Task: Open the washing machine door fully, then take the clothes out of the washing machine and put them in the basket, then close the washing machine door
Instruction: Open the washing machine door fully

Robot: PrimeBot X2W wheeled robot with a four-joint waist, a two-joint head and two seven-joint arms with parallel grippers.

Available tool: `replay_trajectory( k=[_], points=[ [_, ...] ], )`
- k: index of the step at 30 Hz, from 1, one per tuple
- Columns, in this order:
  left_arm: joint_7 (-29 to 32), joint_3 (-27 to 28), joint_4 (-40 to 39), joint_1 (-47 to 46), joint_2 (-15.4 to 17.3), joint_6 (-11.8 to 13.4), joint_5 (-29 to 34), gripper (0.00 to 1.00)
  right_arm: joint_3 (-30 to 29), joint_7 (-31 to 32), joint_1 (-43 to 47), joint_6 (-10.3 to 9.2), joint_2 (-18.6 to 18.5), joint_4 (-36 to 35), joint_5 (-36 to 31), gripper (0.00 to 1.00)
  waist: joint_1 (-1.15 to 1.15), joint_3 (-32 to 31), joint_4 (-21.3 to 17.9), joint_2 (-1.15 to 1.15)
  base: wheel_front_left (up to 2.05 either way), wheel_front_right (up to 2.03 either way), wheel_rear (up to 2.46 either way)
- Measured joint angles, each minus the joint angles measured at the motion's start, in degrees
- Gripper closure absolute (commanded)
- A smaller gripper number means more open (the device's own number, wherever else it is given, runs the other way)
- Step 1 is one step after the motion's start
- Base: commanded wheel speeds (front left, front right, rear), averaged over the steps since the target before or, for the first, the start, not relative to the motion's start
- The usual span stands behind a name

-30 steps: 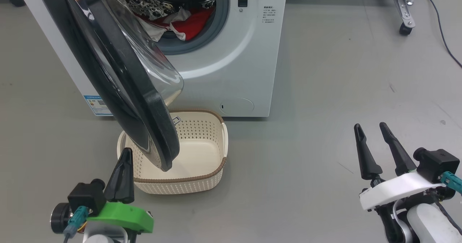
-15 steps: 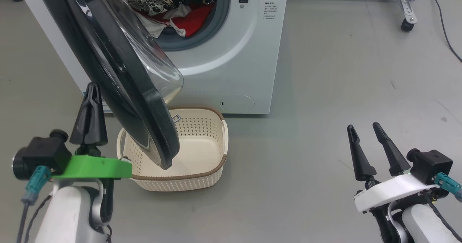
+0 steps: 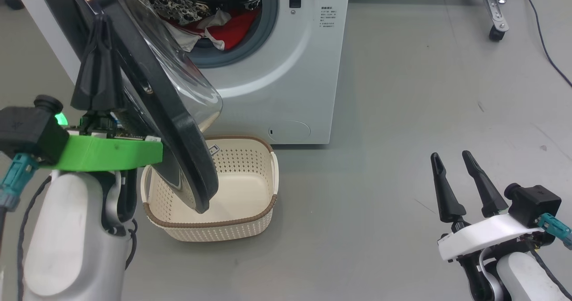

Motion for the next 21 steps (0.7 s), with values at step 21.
replay_trajectory(
  k=[21],
  points=[
    [12.9, -9.1, 5.7, 0.0, -1.6, 0.1, -0.5, 1.0, -0.5, 0.0, 0.0, 1.01, 1.5, 0.7, -0.7, 0.0, 0.0, 1.2, -4.5, 0.0, 0.0, 0.0, 0.0]
  ],
)
